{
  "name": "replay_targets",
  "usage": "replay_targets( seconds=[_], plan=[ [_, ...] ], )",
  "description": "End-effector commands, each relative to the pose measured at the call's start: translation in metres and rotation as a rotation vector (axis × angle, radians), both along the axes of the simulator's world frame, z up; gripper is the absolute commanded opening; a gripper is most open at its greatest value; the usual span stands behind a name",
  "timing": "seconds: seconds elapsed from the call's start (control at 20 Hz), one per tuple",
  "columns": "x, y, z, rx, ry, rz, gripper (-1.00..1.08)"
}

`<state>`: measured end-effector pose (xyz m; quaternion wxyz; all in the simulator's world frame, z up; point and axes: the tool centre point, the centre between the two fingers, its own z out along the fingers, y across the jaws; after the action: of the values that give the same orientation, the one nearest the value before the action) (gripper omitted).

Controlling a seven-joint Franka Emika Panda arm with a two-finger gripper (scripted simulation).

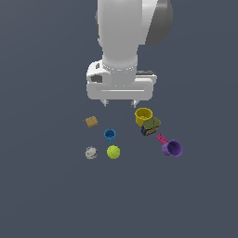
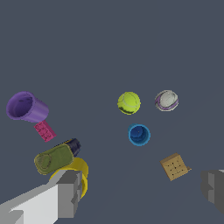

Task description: Pick up a designated object from a clutter of objects.

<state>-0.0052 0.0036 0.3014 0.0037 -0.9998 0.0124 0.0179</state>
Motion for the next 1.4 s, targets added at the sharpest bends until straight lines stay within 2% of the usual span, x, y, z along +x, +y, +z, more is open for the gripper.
replay_targets(
  seconds=[0.0, 0.45, 0.75, 1.05, 1.35],
  plan=[
    [0.000, 0.000, 0.000, 0.000, 0.000, 0.000, 1.00],
    [0.002, -0.008, 0.012, -0.021, -0.016, 0.023, 1.00],
    [0.002, -0.010, 0.009, -0.018, -0.016, 0.012, 1.00],
    [0.000, -0.022, -0.012, -0.008, -0.017, -0.059, 1.00],
    [-0.006, -0.045, -0.050, 0.007, -0.017, -0.193, 1.00]
  ],
)
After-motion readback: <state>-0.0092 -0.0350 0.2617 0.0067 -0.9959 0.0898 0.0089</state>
